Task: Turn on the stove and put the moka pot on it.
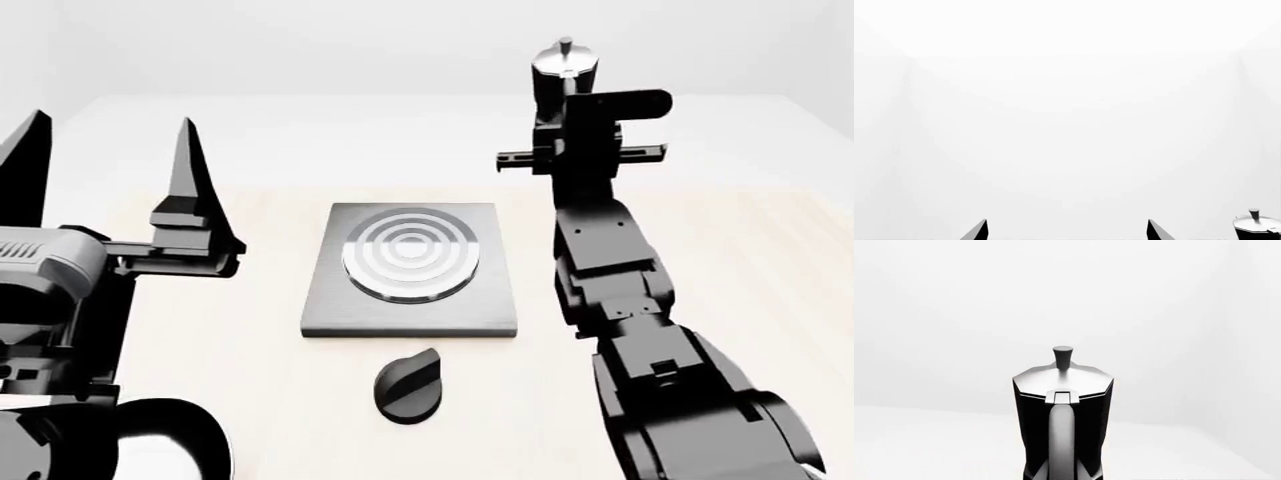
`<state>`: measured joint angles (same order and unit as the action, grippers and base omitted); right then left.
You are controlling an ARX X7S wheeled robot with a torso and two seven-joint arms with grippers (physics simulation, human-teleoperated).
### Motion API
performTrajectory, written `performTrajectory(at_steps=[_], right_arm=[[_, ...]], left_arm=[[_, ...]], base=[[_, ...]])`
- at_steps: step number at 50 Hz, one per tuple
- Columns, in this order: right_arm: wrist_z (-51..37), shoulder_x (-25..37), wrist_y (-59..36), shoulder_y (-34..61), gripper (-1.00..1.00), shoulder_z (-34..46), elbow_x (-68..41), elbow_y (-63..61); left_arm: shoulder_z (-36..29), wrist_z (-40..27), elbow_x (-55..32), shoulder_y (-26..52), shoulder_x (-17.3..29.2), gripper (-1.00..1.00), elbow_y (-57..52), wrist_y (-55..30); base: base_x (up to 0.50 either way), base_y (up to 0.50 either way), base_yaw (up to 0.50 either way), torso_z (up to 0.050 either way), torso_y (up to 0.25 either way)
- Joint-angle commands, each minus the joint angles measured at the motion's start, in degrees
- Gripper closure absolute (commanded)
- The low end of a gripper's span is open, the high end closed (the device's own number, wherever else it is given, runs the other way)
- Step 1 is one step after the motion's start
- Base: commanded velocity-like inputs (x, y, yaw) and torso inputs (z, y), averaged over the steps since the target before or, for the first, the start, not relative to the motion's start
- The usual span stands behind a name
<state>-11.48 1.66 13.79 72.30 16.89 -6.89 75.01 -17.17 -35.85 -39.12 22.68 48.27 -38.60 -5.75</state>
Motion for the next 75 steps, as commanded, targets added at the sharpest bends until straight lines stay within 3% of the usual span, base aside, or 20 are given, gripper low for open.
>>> performTrajectory(at_steps=[1,8,17,27,49,75], right_arm=[[4.8,-1.6,0.8,0.7,1.00,3.4,-7.4,-0.2],[7.1,-1.6,1.7,-0.3,1.00,16.0,-19.3,-1.5],[9.3,-0.8,-0.4,-2.1,1.00,23.1,-25.2,-8.0],[8.8,1.2,-6.3,-5.4,1.00,26.0,-25.5,-19.4],[9.1,1.7,-7.9,-8.9,1.00,28.2,-27.0,-27.7],[9.3,-0.3,-1.7,-11.5,1.00,28.0,-29.1,-25.4]], left_arm=[[-0.2,0.1,0.1,-0.1,-0.2,-1.00,0.2,0.0],[0.2,0.1,-0.1,-0.6,0.0,-1.00,0.2,0.4],[0.4,0.0,-0.3,-0.7,0.1,-1.00,0.0,0.4],[0.4,0.0,-0.3,-0.9,0.1,-1.00,-0.1,0.4],[0.4,0.1,-0.1,-1.3,0.0,-1.00,0.2,0.5],[1.0,0.4,-0.4,-2.3,0.2,-1.00,0.6,1.3]], base=[[0.00,0.00,0.00,0.000,0.010],[0.00,0.00,0.00,0.000,0.000],[0.00,0.00,0.00,0.000,0.002],[0.00,0.00,0.00,0.000,0.001],[0.00,0.00,0.00,0.000,0.001],[0.00,0.00,0.00,0.000,0.001]])
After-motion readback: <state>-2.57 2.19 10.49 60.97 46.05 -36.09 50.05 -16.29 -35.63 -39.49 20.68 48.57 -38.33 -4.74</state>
